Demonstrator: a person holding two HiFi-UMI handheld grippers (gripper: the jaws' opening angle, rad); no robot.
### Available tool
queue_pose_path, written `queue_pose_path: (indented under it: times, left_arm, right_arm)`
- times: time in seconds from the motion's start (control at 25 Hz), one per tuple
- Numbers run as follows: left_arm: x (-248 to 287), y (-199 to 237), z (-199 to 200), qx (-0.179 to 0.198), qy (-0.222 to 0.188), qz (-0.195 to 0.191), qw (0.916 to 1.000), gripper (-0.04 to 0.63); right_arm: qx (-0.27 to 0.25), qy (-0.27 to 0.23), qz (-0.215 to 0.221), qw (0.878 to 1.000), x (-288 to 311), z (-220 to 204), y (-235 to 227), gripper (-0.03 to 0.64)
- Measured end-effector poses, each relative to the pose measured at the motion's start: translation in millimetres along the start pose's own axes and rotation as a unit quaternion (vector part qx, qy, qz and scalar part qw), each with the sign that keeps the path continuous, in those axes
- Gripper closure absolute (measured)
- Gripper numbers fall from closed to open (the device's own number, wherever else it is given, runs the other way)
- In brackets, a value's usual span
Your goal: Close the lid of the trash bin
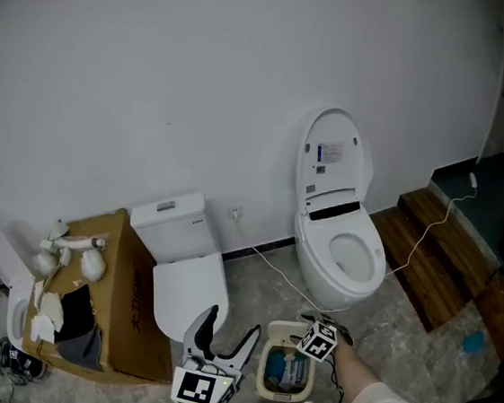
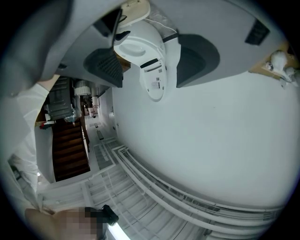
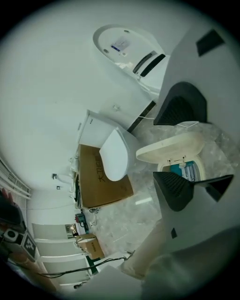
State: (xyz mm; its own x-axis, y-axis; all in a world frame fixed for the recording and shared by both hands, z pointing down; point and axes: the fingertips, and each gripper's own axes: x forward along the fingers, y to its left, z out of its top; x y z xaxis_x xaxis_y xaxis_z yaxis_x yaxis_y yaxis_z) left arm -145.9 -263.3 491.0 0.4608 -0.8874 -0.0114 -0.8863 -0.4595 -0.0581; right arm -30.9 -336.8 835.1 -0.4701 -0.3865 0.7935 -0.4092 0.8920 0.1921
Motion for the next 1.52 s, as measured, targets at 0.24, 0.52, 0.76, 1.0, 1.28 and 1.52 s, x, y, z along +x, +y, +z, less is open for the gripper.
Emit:
queue_pose_path:
  times: [0.24, 0.52, 0.76, 1.0, 1.28, 1.52]
  left_arm:
    - [6.8, 19.4, -29.1, -0.001, 0.014, 0.011, 0.9998, 0.253]
    - [14.7, 23.9, -16.9, 0.007, 0.026, 0.001, 0.9996, 0.253]
    - [4.5, 21.9, -6.8, -0.022, 0.036, 0.0, 0.9991, 0.253]
    - [-11.7, 16.3, -7.1, -0.024, 0.039, -0.005, 0.9989, 0.253]
    - [-39.6, 9.9, -18.4, -0.011, 0.044, 0.003, 0.999, 0.253]
    - [-57.9, 1.7, -36.5, 0.0, 0.022, 0.016, 0.9996, 0.253]
  right_arm:
    - [0.001, 0.036, 0.024, 0.999, 52.9, -19.8, 4.7, 0.301]
    - [0.03, 0.039, 0.047, 0.998, 36.3, -23.5, 30.3, 0.314]
    - [0.049, 0.054, 0.088, 0.993, 18.1, -42.7, 106.2, 0.319]
    - [0.074, 0.077, 0.112, 0.988, 18.3, -71.7, 169.8, 0.31]
    - [0.089, 0.091, 0.103, 0.986, 32.1, -95.8, 203.8, 0.298]
    - [0.072, 0.104, 0.125, 0.984, 63.4, -131.7, 246.1, 0.298]
